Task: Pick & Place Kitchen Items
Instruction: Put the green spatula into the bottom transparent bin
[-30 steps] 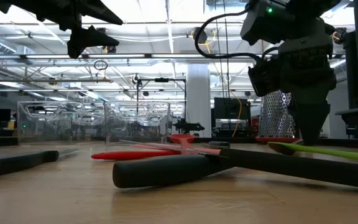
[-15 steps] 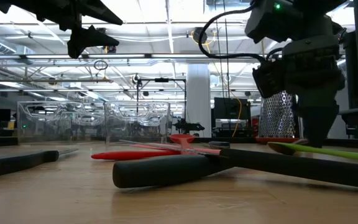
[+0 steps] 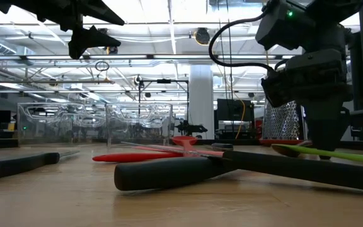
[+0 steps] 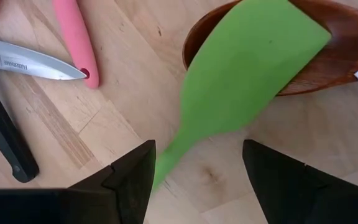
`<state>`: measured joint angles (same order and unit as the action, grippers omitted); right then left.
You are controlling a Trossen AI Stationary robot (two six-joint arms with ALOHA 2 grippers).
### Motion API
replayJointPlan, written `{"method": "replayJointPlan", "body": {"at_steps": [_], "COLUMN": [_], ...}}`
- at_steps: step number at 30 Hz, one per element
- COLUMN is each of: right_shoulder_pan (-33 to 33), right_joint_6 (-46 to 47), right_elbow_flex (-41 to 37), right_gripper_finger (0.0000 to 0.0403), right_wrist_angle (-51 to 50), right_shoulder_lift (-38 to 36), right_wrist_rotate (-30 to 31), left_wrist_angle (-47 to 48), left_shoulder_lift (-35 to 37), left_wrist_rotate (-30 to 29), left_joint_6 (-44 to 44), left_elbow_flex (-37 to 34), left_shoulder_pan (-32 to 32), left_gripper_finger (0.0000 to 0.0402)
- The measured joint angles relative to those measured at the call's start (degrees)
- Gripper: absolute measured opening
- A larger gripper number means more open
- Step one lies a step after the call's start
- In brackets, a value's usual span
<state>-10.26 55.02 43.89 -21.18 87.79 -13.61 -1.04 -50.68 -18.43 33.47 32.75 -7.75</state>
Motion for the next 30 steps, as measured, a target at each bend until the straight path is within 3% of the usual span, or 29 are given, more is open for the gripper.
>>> {"method": "replayJointPlan", "body": {"at_steps": [15,30], "right_shoulder_pan": [-2.3,-4.5], "right_joint_6": [4.2,10.5], "right_elbow_flex": [-0.1,-0.2], "right_gripper_finger": [0.0233,0.0132], "right_wrist_angle": [0.1,-0.5], "right_shoulder_lift": [0.1,0.2], "right_wrist_rotate": [5.7,10.8], "left_wrist_angle": [0.0,0.0], "left_shoulder_lift": [0.0,0.0], "left_wrist_rotate": [-2.6,-3.2], "left_joint_6": [-0.8,-1.7], "left_elbow_flex": [0.0,0.0], "left_shoulder_pan": [0.0,0.1], "left_gripper_finger": [0.0234,0.0234]}}
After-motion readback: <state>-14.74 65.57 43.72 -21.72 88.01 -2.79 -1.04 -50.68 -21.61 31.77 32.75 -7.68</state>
